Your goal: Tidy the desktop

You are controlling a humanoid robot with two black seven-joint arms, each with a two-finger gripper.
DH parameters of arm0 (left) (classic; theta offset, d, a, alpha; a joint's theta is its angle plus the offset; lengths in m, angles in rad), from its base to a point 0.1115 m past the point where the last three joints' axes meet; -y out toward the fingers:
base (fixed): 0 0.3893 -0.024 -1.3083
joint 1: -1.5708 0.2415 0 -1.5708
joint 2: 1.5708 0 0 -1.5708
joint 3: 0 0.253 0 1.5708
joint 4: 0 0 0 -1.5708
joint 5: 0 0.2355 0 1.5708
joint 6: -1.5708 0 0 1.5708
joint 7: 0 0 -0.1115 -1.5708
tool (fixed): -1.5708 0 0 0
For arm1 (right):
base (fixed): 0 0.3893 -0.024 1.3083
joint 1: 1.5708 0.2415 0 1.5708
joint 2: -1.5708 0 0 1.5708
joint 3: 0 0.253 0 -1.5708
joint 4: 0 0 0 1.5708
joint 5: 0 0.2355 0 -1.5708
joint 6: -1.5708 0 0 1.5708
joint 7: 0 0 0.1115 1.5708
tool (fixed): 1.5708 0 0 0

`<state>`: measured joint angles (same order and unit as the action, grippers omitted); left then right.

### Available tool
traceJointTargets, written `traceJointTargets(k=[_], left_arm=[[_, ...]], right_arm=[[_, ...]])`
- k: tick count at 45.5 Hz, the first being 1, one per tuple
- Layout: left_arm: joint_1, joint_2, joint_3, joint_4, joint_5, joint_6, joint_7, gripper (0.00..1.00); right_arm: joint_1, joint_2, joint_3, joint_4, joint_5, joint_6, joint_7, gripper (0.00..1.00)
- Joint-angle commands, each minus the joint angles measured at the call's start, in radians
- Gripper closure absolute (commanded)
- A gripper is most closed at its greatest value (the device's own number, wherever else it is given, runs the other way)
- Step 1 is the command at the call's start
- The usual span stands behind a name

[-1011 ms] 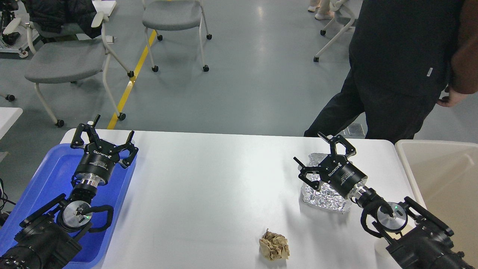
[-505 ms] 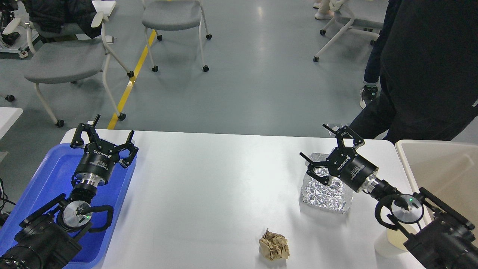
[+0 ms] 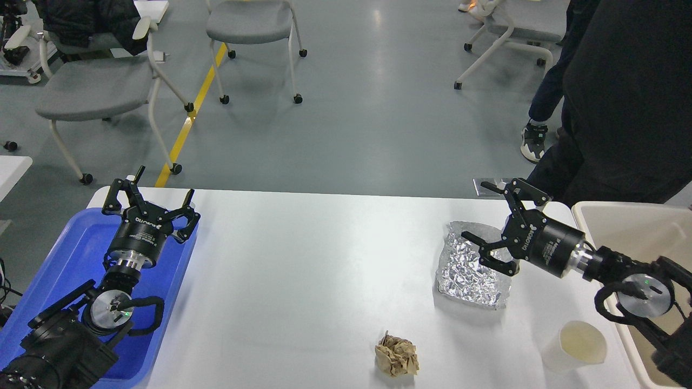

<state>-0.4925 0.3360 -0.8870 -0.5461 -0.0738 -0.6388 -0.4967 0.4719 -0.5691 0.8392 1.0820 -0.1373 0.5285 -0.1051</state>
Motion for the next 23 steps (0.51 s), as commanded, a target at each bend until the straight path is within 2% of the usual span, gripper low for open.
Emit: traceJointTargets(k=[1,11,23], left_arm=[[0.0,0.0,0.0,0.0,0.0,-0.001,0.0,0.0],[0.0,0.0,0.002,0.0,0.0,-0.002,0.0,0.0],[0.0,0.0,0.002,0.0,0.0,-0.002,0.0,0.0]], right_arm=[[-0.007,-0.15,-0.058,0.185,-0.126,-0.016,0.001,0.0],[-0.002,-0.216,-0.169,0.398,-0.263,-0.149,0.001,0.0],[0.062,-0.212,-0.304,0.397,-0.56,-0.263,0.004,0.0]])
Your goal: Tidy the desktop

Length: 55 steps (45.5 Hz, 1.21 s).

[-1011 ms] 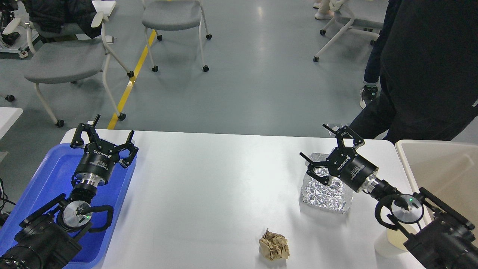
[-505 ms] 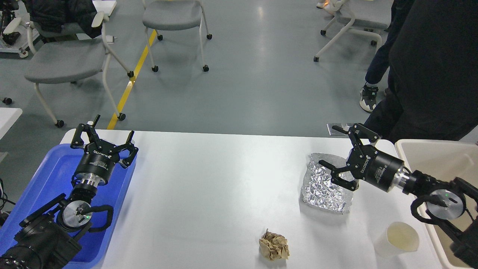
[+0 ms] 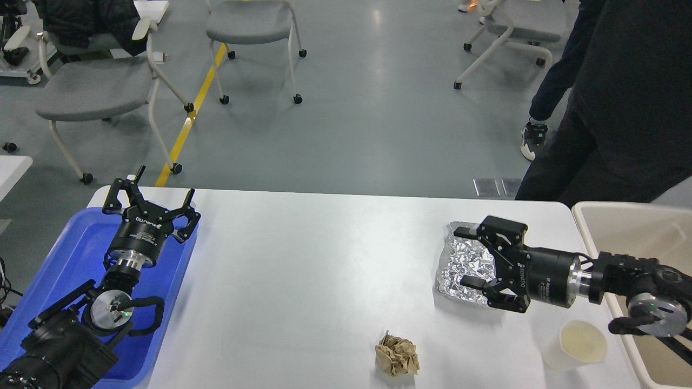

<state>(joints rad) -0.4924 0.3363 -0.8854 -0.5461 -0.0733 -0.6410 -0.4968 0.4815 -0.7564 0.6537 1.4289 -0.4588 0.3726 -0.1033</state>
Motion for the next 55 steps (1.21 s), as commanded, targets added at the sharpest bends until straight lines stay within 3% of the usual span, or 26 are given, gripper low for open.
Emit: traceJointTargets(k=[1,12,22,39,55], left_arm=[[0.0,0.0,0.0,0.0,0.0,0.0,0.0,0.0],[0.0,0.001,0.002,0.0,0.0,0.0,0.0,0.0],[0.0,0.001,0.002,0.0,0.0,0.0,0.0,0.0],[0.0,0.001,0.002,0.0,0.0,0.0,0.0,0.0],[0.0,0.001,0.002,0.0,0.0,0.0,0.0,0.0]], right_arm=[[0.064,-0.026,-0.131,0.041,-0.263,-0.109,0.002,0.0],[0.117,-0.081,-0.189,-0.117,-0.534,-0.089,0.008,0.0],[0.15,-0.214,-0.187,-0.105,-0.554,-0.021,0.011,0.0],[0.149,-0.405,-0.293,-0.065,-0.721,0.012,0.125,0.0],[0.14,-0.442,-0.368,0.024,-0.87,0.005,0.128,0.0]])
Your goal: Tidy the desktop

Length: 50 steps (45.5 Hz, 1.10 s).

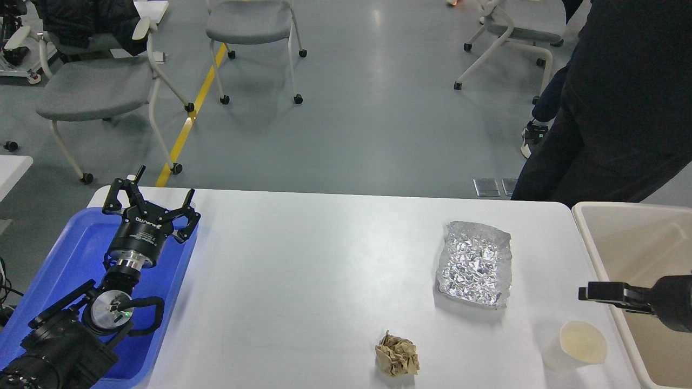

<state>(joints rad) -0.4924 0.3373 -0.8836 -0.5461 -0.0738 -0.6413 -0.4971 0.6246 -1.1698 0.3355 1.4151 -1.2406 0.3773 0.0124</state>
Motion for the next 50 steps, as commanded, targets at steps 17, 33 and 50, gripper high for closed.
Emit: traceJointTargets(k=[17,33,50], left_arm=[[0.0,0.0,0.0,0.0,0.0,0.0,0.0,0.0],[0.0,0.0,-0.001,0.0,0.0,0.0,0.0,0.0],[0.0,0.0,0.0,0.0,0.0,0.0,0.0,0.0]], right_arm=[[-0.017,0.005,-0.095,0.002,-0.172,-0.025,0.014,0.0],[-0.02,0.082,-0.159,-0.084,-0.171,-0.08,0.027,0.0],[-0.048,0.171,-0.213,-0.183,-0.157,-0.152,0.049,0.0]])
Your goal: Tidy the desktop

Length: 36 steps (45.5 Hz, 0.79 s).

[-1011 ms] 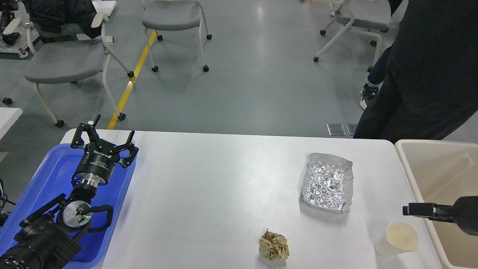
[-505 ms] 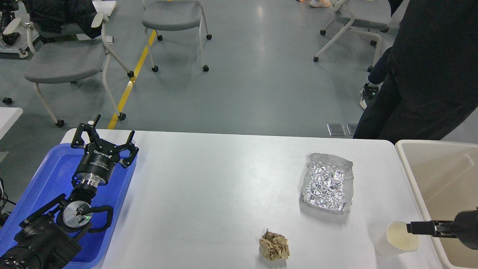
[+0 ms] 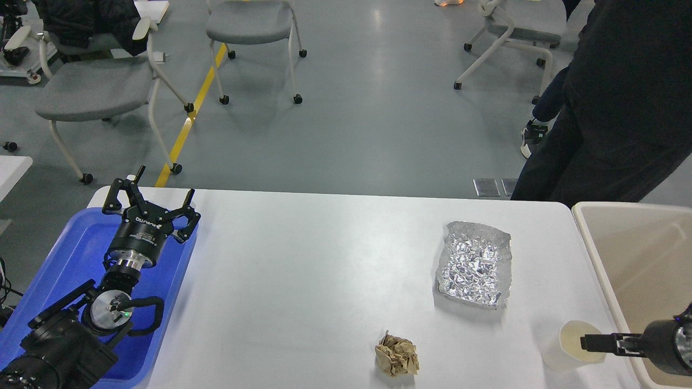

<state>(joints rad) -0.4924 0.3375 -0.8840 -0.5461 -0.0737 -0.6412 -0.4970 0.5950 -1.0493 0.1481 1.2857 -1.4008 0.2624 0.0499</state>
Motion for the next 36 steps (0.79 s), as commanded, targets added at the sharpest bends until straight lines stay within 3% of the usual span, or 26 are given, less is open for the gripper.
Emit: traceJointTargets(k=[1,6,10,15,21,23,32,36], left_arm=[[0.0,0.0,0.0,0.0,0.0,0.0,0.0,0.0],[0.0,0.0,0.0,0.0,0.0,0.0,0.0,0.0],[0.0,0.0,0.0,0.0,0.0,0.0,0.0,0.0],[0.0,0.0,0.0,0.0,0.0,0.0,0.0,0.0],[0.0,0.0,0.0,0.0,0.0,0.0,0.0,0.0],[0.0,0.0,0.0,0.0,0.0,0.0,0.0,0.0],[0.0,0.0,0.0,0.0,0.0,0.0,0.0,0.0],[0.0,0.0,0.0,0.0,0.0,0.0,0.0,0.0]], right_arm=[[-0.018,0.051,-0.025,-0.057,0.003,-0.037,0.019,0.0],[-0.023,0.054,-0.025,-0.065,0.005,-0.045,0.053,0.01],[-0.024,0.054,-0.025,-0.066,0.005,-0.065,0.057,0.11],[-0.027,0.052,-0.027,-0.066,0.005,-0.074,0.079,0.49],[-0.027,0.045,-0.028,-0.063,0.006,-0.072,0.088,0.78],[-0.027,0.041,-0.03,-0.063,0.005,-0.072,0.09,1.0],[-0.026,0.011,-0.027,-0.055,0.006,-0.069,0.097,1.0],[-0.026,-0.017,-0.025,-0.046,0.014,-0.065,0.125,1.0]])
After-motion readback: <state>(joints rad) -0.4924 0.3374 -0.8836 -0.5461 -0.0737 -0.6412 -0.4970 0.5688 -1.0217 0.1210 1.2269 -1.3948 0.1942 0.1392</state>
